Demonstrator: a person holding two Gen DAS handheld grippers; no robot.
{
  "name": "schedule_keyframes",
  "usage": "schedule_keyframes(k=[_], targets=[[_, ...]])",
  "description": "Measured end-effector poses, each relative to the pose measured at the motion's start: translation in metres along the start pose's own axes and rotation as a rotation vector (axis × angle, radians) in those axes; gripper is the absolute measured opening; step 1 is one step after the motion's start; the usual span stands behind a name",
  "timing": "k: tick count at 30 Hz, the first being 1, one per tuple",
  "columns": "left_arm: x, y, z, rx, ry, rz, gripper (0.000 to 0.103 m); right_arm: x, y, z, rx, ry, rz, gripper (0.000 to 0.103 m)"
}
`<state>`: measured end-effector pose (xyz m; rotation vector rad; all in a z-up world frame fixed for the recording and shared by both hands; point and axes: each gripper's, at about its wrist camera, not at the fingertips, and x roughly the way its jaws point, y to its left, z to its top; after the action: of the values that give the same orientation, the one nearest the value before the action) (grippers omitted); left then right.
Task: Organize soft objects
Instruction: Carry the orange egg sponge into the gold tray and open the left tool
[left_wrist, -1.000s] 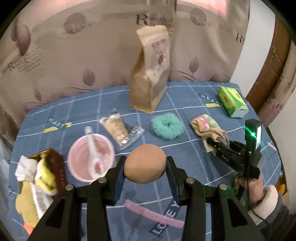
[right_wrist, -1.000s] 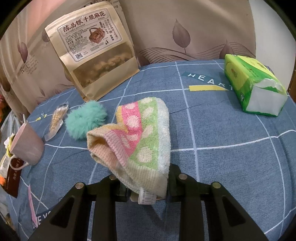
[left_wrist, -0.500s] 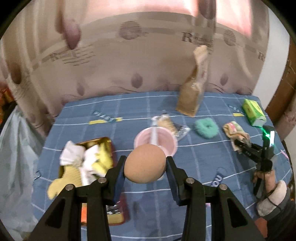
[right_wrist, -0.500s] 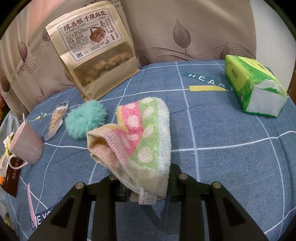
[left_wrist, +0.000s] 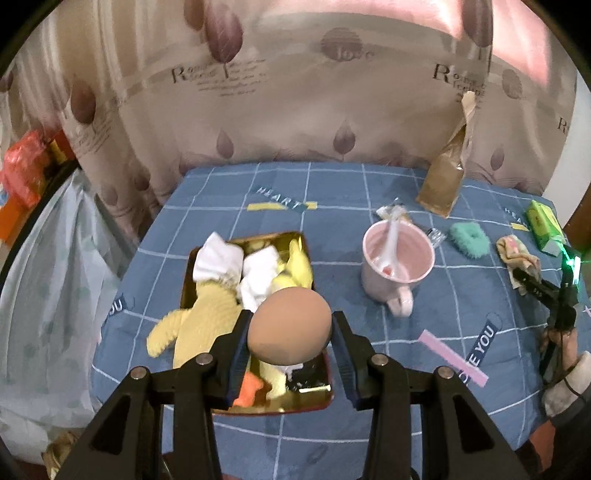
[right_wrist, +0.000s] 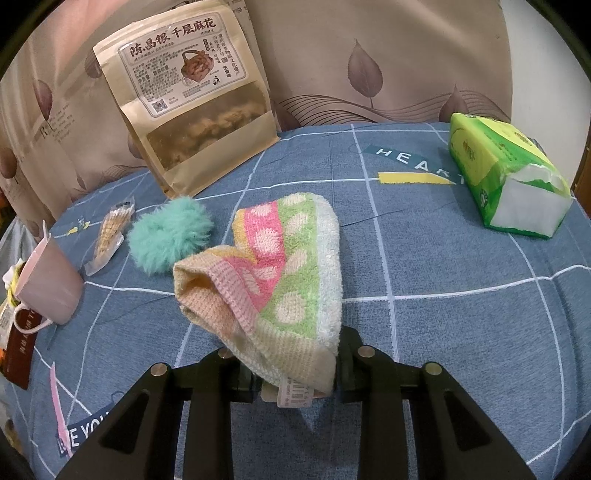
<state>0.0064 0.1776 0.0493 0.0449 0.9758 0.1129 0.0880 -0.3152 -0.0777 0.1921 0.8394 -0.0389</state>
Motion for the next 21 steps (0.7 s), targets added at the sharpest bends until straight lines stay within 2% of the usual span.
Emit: schedule_keyframes(k=[8,17,21], targets=[[0.025,0.014,-0.024,-0.048,0.076,-0.019,0.042,0.000,0.005,-0.001,-0.014,0.001,-0.017,0.027],[0.054,-0.001,-0.043,-0.048,0.149,-0.059,0.042,0.000,0.005,-0.002,-0.017,0.001,-0.021,0.027],[0.067,0.000,-0.046,-0.049,0.170,-0.039,0.042,0.000,0.006,-0.002,-0.016,0.001,-0.020,0.027]])
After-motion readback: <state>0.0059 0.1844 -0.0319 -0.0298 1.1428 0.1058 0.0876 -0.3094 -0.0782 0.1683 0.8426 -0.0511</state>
